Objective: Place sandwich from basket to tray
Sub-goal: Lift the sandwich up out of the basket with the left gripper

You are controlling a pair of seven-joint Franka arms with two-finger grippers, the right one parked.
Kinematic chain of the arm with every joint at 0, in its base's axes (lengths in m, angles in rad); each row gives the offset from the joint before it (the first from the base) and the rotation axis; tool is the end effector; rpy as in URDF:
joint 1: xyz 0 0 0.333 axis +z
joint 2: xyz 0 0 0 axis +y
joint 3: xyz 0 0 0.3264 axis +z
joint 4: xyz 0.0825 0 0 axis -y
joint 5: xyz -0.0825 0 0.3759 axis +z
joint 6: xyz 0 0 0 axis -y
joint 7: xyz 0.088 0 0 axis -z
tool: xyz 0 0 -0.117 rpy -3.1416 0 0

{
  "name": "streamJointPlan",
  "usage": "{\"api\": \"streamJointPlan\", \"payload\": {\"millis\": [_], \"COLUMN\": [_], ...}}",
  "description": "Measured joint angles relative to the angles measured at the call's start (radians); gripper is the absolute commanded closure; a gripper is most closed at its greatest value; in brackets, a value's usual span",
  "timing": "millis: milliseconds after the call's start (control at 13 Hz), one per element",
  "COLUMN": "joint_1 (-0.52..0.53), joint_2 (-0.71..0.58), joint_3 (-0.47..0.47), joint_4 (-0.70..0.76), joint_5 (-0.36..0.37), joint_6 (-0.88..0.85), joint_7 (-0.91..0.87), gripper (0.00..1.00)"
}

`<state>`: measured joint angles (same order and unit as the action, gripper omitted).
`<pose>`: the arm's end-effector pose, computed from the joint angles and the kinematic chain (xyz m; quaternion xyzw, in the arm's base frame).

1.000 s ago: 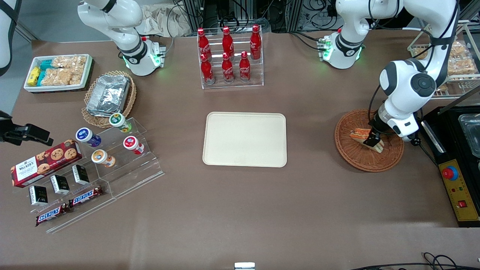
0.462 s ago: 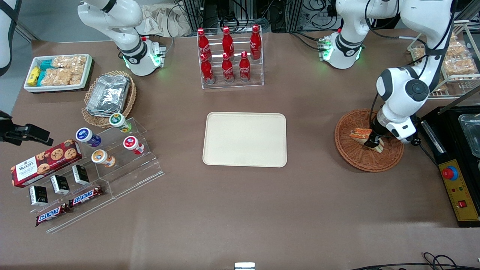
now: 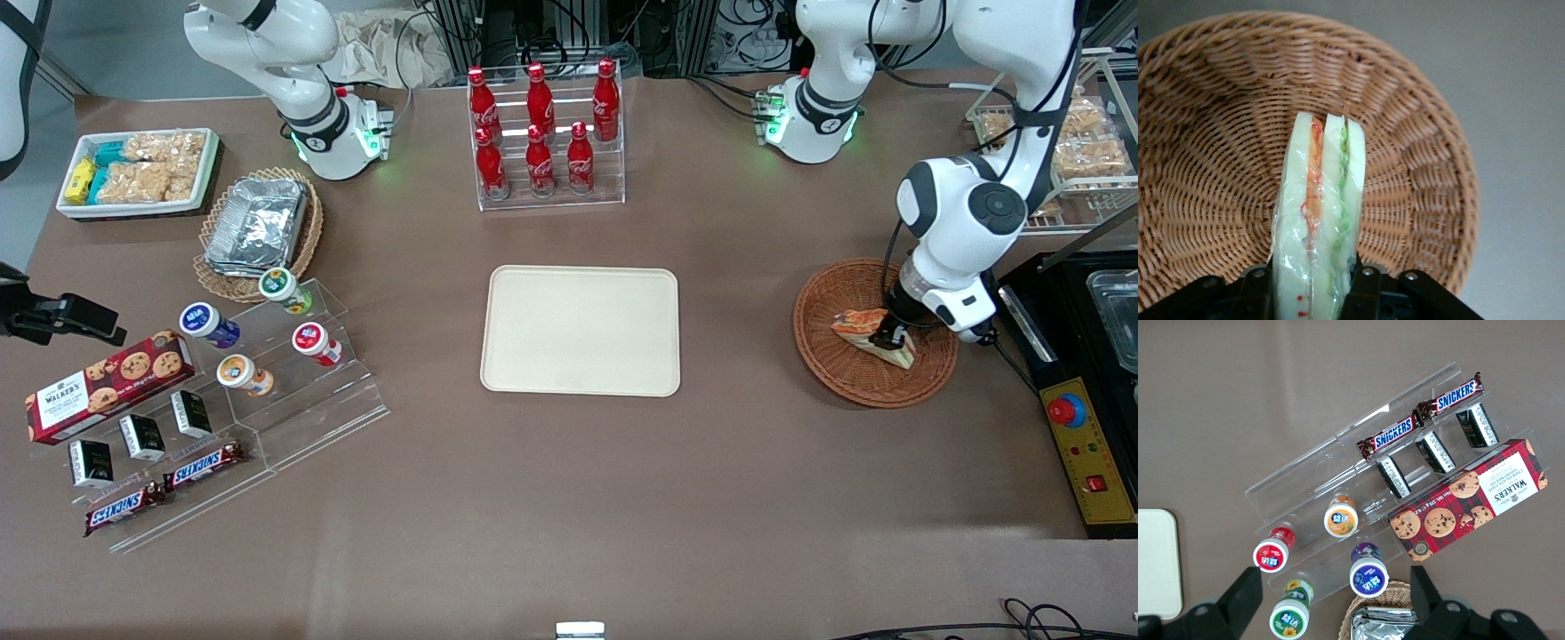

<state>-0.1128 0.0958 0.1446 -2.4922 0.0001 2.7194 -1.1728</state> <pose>0.4835 0.0159 0.2697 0.8227 0.5646 0.0594 0.0299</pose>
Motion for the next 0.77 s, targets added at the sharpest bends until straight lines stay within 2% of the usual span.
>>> {"api": "streamJointPlan", "payload": {"millis": [308, 538, 769], "joint_1": [0.000, 0.000, -0.002], "joint_2": [-0.113, -0.185, -0.201], "joint_3": [0.001, 0.002, -0.003], "joint_4": [0.135, 0.353, 0.577], "joint_5": [0.010, 0.036, 0.040], "joint_6": [-0.336, -0.742, -1.031], "joint_7": [0.123, 0.276, 0.474], "gripper": [1.00, 1.00, 1.00]}}
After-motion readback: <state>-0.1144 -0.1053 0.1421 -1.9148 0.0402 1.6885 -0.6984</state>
